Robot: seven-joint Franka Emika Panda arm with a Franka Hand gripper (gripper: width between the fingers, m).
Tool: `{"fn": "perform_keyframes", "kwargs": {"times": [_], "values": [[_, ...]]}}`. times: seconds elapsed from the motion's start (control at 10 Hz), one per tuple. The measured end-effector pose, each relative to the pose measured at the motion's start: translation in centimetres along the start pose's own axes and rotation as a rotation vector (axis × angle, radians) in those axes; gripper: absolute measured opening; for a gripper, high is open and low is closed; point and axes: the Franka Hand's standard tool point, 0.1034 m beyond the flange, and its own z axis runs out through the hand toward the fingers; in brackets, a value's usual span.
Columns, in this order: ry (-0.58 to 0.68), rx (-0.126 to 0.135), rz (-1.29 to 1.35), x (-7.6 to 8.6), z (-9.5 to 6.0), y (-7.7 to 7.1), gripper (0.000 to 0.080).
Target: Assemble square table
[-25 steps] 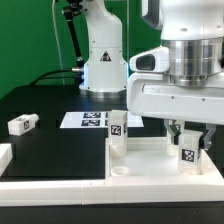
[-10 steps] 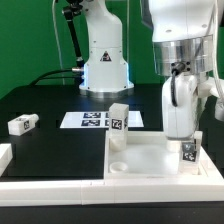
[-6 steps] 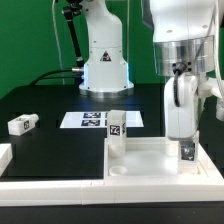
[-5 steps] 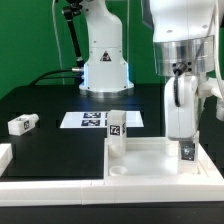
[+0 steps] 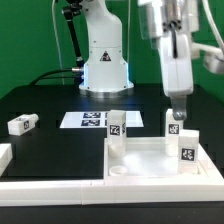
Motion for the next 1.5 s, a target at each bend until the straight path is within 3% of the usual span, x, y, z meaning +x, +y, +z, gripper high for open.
{"fn": "perform_keyframes", "kwargs": {"times": [0.6,0.7,1.0,1.1,1.5], "values": [[0.003,-0.006,-0.032,0.1,0.3,0.3,0.0649],[0.001,0.014,-0.19,2.3,-1.0,1.0,0.0649],[0.012,0.033,-0.467,9.7,-4.0,4.0,0.0649],[0.019,0.034,-0.52,10.6,-4.2,3.9,0.0649],[0.022,0.028,-0.822,10.3,-4.0,4.0,0.0649]]}}
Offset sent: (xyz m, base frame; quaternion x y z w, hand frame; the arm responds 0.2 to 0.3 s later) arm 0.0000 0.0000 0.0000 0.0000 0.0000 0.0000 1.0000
